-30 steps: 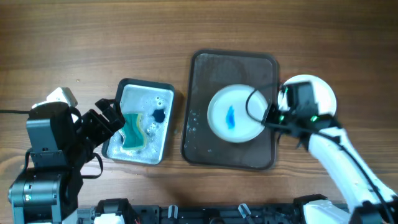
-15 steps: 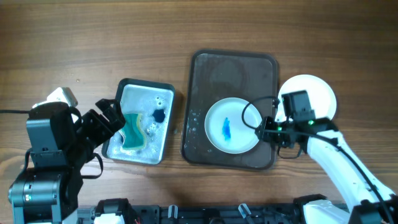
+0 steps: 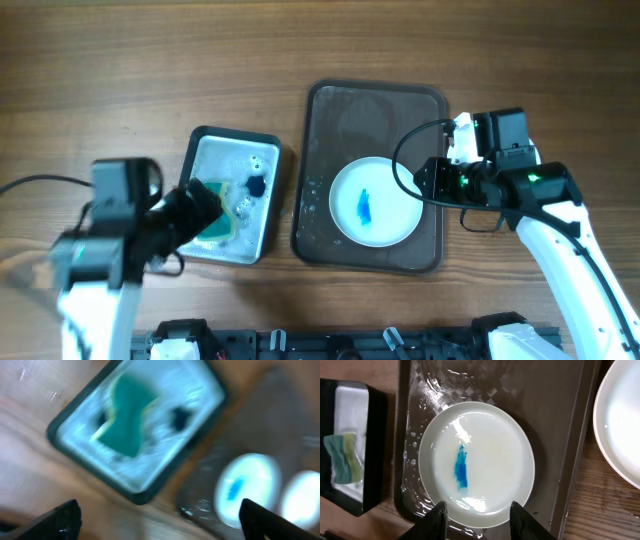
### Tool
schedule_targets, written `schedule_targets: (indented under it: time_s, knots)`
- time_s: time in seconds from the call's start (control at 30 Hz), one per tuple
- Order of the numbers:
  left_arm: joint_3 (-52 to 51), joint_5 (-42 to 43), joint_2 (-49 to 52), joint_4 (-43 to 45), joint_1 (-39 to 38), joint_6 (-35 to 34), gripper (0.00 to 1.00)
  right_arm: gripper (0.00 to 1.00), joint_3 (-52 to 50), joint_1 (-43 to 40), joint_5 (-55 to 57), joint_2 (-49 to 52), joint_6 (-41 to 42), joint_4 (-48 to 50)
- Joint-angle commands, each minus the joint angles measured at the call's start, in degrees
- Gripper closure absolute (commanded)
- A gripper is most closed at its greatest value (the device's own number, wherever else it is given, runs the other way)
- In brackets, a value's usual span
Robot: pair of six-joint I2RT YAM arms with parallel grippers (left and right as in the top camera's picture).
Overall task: Clean dirty plates on tray and stack at the side
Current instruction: 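Grasp the sponge in the basin again with the left gripper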
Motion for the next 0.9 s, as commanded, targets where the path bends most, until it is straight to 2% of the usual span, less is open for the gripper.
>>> schedule_targets:
  time_s: [0.0,0.07,0.17,0.33,0.4,0.43,0.47,0.5,0.63,0.73,0.77,0.8,0.83,0.87]
  knots:
    - [-6.8,-3.7,8.8,4.0,-0.5,-3.0,0.19,0.59,0.9,0.2,-1.5,-0.7,-0.3,-0.2]
    - [-8.3,-3.6,14.6,6.8,-1.3,-2.4,0.25,0.59,0.9,0.2,-1.5,-0.7,-0.3,-0.2]
    - [-8.4,-4.9,23.3,11.4,-3.5,-0.1,0.41,0.59,0.9,0.2,-1.5,-0.7,-0.2,-0.1]
    - [-8.4,-7.7,34.5,17.2,-5.6,0.1,0.51,0.59,0.9,0.2,-1.5,-0.7,-0.3,-0.1]
    - [-8.4,-7.6,39.6,19.1,-6.4,0.0,0.64,0.59,0.9,0.2,-1.5,-0.7,-0.3,-0.2]
    - [-8.4,-7.5,41.5,19.9,-6.8,0.0,0.74,0.59,0.9,0.2,-1.5,-0.7,-0.3,-0.2]
    - [-8.4,-7.1,42.9,20.3,-7.0,0.0,0.91,0.59,0.9,0.2,-1.5,-0.7,-0.3,-0.2]
    - [-8.4,-6.7,44.3,20.6,-7.2,0.0,0.96,0.59,0.9,0.2,-1.5,-0.7,-0.3,-0.2]
    - [-7.8,-5.0,44.9,19.9,-7.2,0.0,0.96,0.59,0.9,0.2,-1.5,-0.7,-0.3,-0.2]
    - [-4.9,-4.8,43.2,16.2,-7.2,0.0,0.96,0.59,0.9,0.2,-1.5,-0.7,-0.3,-0.2]
    - [-3.9,-4.8,42.4,14.8,-7.2,0.1,0.90,0.59,0.9,0.2,-1.5,-0.7,-0.3,-0.2]
    - [-2.6,-4.8,41.5,13.3,-7.2,0.5,0.80,0.59,0.9,0.2,-1.5,-0.7,-0.4,-0.2]
    - [-1.4,-4.9,40.5,12.0,-7.2,1.0,0.64,0.59,0.9,0.2,-1.5,-0.7,-0.4,-0.1]
    - [-0.3,-4.9,39.6,11.1,-7.2,1.8,0.58,0.59,0.9,0.2,-1.4,-0.7,-0.4,-0.1]
